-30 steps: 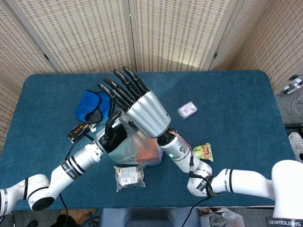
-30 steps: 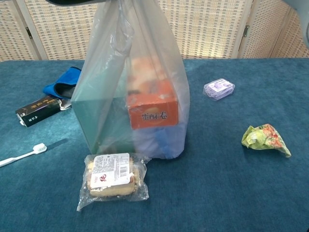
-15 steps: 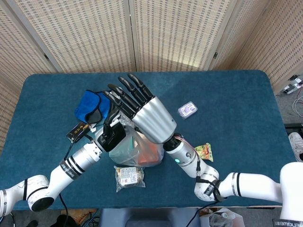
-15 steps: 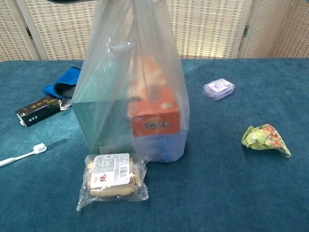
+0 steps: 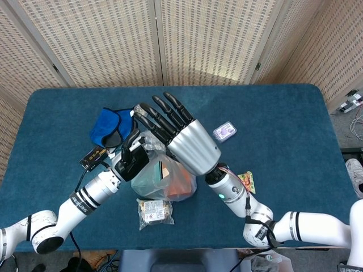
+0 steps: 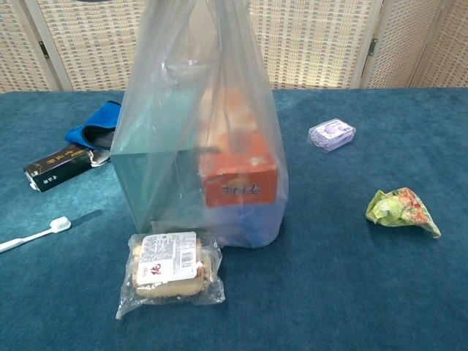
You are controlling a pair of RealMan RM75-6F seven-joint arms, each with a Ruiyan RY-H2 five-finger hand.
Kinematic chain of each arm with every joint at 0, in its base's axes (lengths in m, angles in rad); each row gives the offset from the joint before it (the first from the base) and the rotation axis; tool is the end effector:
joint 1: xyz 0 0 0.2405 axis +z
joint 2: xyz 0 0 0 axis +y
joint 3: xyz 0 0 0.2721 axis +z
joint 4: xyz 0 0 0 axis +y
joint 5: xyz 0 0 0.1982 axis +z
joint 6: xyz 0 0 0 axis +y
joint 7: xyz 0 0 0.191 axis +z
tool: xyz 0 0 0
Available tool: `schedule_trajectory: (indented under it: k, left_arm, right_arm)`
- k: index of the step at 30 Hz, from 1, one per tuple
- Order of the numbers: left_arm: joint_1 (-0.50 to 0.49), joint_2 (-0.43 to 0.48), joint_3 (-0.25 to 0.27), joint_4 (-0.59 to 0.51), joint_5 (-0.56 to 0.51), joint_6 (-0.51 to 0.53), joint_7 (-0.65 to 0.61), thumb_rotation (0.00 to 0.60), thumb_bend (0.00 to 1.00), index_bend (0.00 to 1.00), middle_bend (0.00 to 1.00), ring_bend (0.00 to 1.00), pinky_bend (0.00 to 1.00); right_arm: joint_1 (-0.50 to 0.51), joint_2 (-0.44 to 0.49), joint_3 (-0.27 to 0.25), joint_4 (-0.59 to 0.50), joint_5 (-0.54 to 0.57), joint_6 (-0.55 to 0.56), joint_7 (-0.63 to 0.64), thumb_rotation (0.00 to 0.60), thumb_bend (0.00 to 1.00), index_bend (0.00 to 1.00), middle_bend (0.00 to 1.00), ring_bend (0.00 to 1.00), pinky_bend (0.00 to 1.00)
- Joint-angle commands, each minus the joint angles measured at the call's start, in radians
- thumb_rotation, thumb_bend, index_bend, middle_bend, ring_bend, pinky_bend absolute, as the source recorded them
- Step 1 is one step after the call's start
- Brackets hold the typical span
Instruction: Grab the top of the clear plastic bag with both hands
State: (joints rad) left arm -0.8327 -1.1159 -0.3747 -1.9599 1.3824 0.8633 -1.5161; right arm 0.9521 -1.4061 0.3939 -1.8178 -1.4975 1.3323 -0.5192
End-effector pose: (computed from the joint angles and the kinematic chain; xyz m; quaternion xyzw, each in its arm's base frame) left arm 0.0065 0.3579 0.1063 0.3457 0.7463 0.5341 0.1956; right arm 0.0706 -0.3539 0.1296 0.6515 -0.0585 0.6578 0.3735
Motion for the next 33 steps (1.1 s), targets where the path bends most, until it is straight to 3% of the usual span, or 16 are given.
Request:
schedule_trajectory:
  k: [1, 13, 25, 33]
  left_arm:
    - [0.002, -0.004, -0.002, -0.001, -0.005, 0.003, 0.002, 0.000, 0.25, 0.14, 0.15, 0.13, 0.16]
    - [0.012, -0.018, -0.029, -0.014, -0.051, 0.009, -0.004, 0.000, 0.25, 0.14, 0.16, 0.13, 0.16]
    - [0.043, -0.019, -0.059, -0.051, -0.108, 0.012, -0.015, 0.009, 0.25, 0.14, 0.20, 0.18, 0.20]
    - [0.057, 0.006, -0.096, -0.080, -0.148, -0.046, -0.099, 0.091, 0.25, 0.14, 0.22, 0.23, 0.29]
  right_arm:
    - [-0.010, 0.011, -0.005, -0.016, 0.008, -0.006, -0.014, 0.600, 0.16, 0.00, 0.08, 0.00, 0.09]
    - [-0.059, 0.068, -0.042, -0.095, 0.009, -0.020, -0.075, 0.600, 0.12, 0.00, 0.06, 0.00, 0.06]
    - [-0.177, 0.181, -0.108, -0.199, -0.078, 0.045, -0.099, 0.600, 0.12, 0.00, 0.05, 0.00, 0.06]
    - [-0.319, 0.284, -0.164, -0.236, -0.201, 0.179, -0.055, 0.600, 0.12, 0.00, 0.05, 0.00, 0.06]
